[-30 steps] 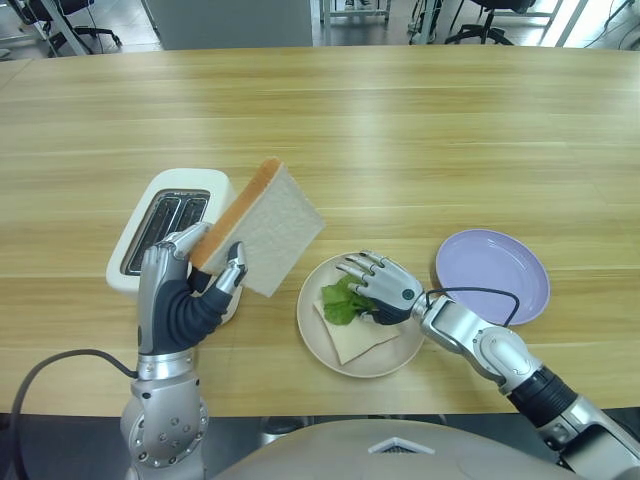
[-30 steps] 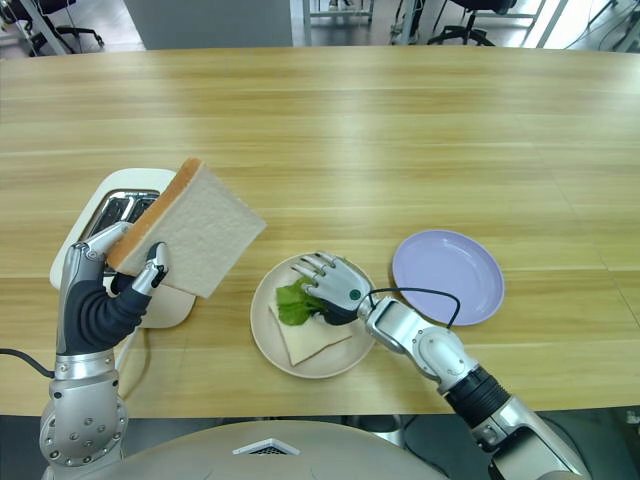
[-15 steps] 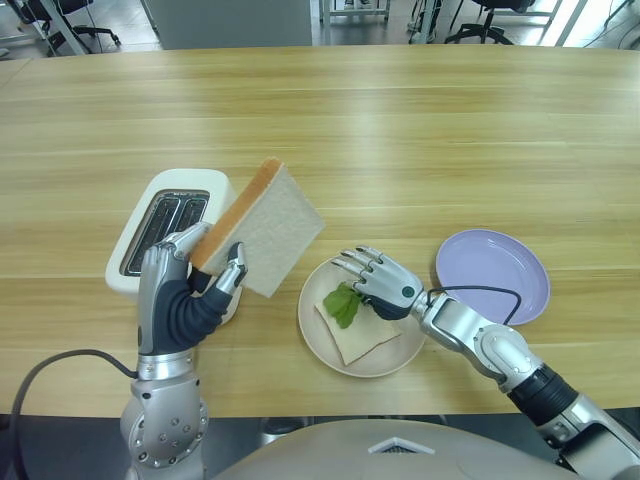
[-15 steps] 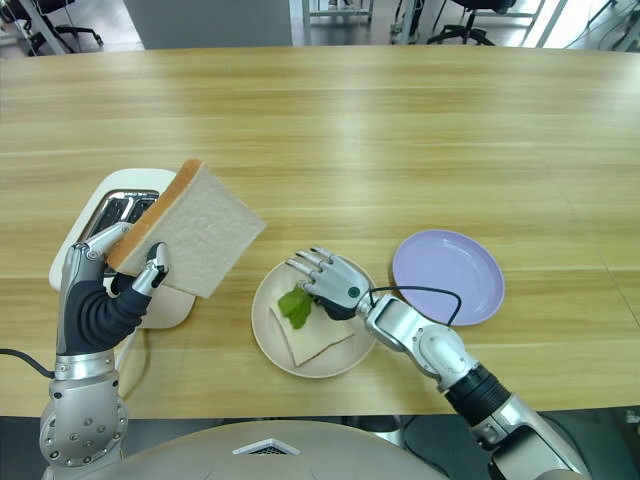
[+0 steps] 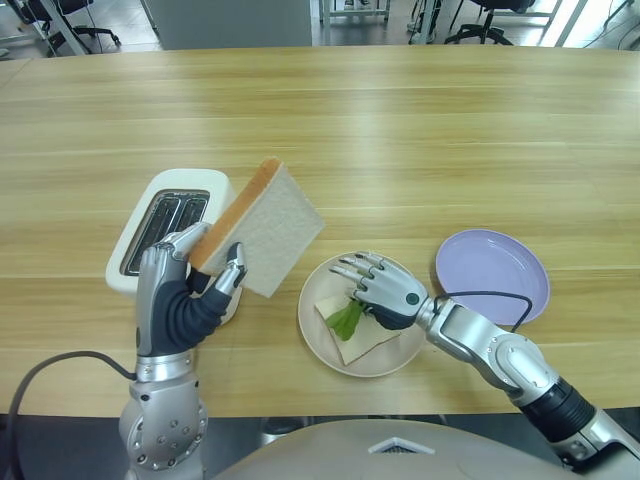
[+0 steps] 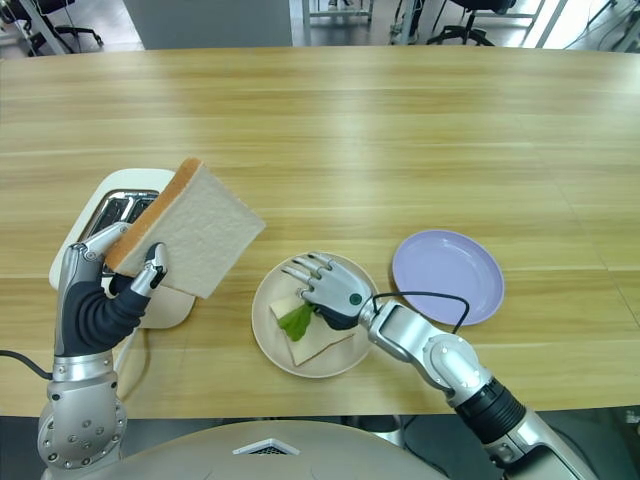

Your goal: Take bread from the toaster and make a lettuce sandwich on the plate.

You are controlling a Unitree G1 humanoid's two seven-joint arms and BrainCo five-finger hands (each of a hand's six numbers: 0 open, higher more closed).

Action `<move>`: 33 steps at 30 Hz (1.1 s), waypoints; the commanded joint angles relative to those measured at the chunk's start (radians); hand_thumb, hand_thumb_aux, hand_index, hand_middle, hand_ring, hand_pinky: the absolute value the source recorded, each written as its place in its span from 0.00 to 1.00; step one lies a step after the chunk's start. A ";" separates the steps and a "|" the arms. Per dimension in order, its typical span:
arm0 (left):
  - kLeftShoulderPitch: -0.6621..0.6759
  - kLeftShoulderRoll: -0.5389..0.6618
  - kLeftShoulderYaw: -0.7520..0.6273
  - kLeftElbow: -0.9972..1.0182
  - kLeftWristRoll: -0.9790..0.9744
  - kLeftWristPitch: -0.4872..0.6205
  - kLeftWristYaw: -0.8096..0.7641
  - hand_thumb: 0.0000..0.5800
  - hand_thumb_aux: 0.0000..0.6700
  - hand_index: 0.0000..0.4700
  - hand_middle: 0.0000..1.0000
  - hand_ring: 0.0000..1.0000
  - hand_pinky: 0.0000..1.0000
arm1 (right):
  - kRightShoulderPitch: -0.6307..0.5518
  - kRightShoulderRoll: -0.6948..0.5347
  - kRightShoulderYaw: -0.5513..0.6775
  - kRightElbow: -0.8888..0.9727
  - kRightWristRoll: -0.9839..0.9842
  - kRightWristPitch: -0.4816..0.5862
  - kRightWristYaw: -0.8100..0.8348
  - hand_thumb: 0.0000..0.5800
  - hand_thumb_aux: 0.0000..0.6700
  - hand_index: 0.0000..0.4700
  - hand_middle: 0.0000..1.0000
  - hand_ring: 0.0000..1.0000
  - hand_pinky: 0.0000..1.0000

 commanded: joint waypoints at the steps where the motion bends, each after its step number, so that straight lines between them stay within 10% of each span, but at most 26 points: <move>1: 0.004 -0.001 0.003 -0.002 0.005 0.004 -0.005 1.00 1.00 0.98 1.00 1.00 1.00 | 0.034 -0.014 0.028 0.055 -0.009 -0.014 0.034 1.00 1.00 0.98 0.00 0.00 0.00; 4: 0.001 0.001 0.005 0.001 0.003 0.003 -0.005 1.00 1.00 0.98 1.00 1.00 1.00 | 0.051 -0.021 0.033 0.079 -0.004 -0.017 0.056 1.00 0.94 0.92 0.00 0.00 0.00; 5: 0.000 0.001 0.006 0.002 0.003 0.003 -0.005 1.00 1.00 0.98 1.00 1.00 1.00 | 0.053 -0.023 0.033 0.089 0.005 -0.021 0.065 0.90 0.69 0.68 0.00 0.00 0.00; 10: -0.002 0.003 0.006 0.006 0.002 0.001 -0.004 1.00 1.00 0.98 1.00 1.00 1.00 | 0.066 -0.022 0.030 0.100 0.019 -0.017 0.076 0.65 0.41 0.40 0.00 0.00 0.00; 11: -0.003 0.004 0.007 0.006 0.001 0.001 -0.005 1.00 1.00 0.98 1.00 1.00 1.00 | 0.069 -0.023 0.028 0.095 0.024 -0.016 0.079 0.00 0.00 0.00 0.00 0.00 0.00; 33: -0.013 0.013 -0.021 0.013 -0.010 -0.005 -0.017 1.00 1.00 0.98 1.00 1.00 1.00 | -0.004 0.061 -0.141 -0.047 0.177 0.009 0.046 0.00 0.00 0.00 0.00 0.00 0.00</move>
